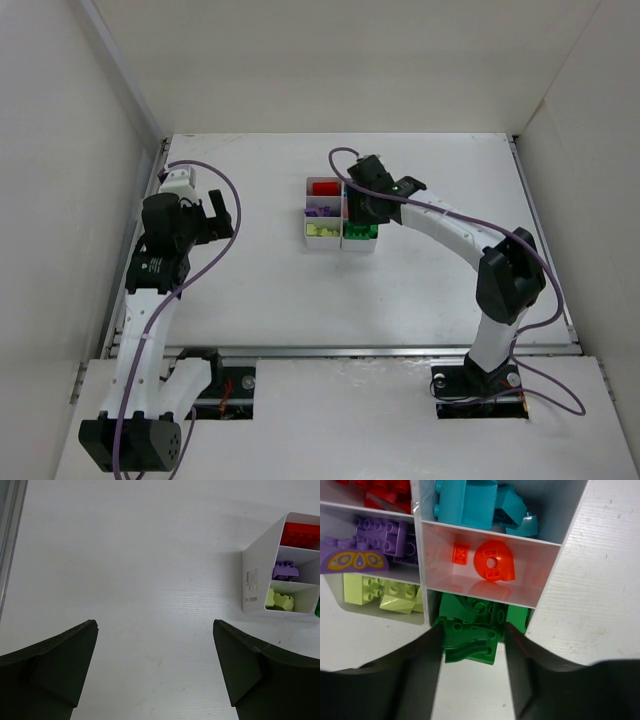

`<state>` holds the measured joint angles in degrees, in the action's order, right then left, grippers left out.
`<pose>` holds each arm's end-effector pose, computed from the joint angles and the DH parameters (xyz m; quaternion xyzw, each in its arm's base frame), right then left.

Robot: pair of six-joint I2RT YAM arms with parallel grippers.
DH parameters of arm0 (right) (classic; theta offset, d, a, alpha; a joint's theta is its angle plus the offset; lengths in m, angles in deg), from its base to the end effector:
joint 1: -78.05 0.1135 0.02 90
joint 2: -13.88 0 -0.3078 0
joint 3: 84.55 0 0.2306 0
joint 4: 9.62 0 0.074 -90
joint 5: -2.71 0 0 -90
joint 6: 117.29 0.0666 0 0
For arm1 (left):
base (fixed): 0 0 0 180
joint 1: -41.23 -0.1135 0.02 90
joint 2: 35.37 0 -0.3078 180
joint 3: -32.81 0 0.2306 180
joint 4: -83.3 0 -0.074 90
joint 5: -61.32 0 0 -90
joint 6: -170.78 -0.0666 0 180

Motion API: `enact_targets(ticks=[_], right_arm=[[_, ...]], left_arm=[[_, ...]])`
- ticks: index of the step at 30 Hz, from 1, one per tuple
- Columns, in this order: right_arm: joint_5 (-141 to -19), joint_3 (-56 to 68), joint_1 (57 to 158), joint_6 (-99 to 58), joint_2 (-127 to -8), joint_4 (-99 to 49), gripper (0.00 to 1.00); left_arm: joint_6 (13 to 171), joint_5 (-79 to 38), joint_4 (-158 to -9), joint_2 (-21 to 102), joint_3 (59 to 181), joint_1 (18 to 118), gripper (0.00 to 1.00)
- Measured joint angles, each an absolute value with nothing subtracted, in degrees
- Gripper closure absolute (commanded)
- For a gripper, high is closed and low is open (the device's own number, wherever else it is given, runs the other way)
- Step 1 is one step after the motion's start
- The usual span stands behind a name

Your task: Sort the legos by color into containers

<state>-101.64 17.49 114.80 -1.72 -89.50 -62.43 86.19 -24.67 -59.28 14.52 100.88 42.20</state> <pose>0.3327 0.2278 0.2953 -0.0537 0.9433 0.0563 0.3228 0.1733 -0.0076 0.3746 -0.0113 0.8150 -0.0607 0.5762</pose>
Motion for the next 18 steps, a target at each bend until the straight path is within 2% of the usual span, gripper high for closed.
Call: enact_targets(ticks=[2,4,13,18], right_arm=[[-101.6,17.5,114.8,-1.7,-89.5,-62.4,0.32],[-101.6,17.5,114.8,-1.8,-89.5,-62.4,0.29],[-101.6,17.5,114.6,-1.8,-89.1,-62.6,0.28],[-101.4,17.4,112.6,-1.9,-85.2,-62.8,0.28]], left_arm=[[86.2,-24.8,-59.4,14.6,100.9,42.2,0.00],[86.2,-24.9,-59.5,14.6,100.9,42.2,0.00],[86.2,-25.3,-59.6,15.1,100.9,42.2,0.00],[86.2,-25.4,-59.6,15.1,100.9,42.2,0.00]])
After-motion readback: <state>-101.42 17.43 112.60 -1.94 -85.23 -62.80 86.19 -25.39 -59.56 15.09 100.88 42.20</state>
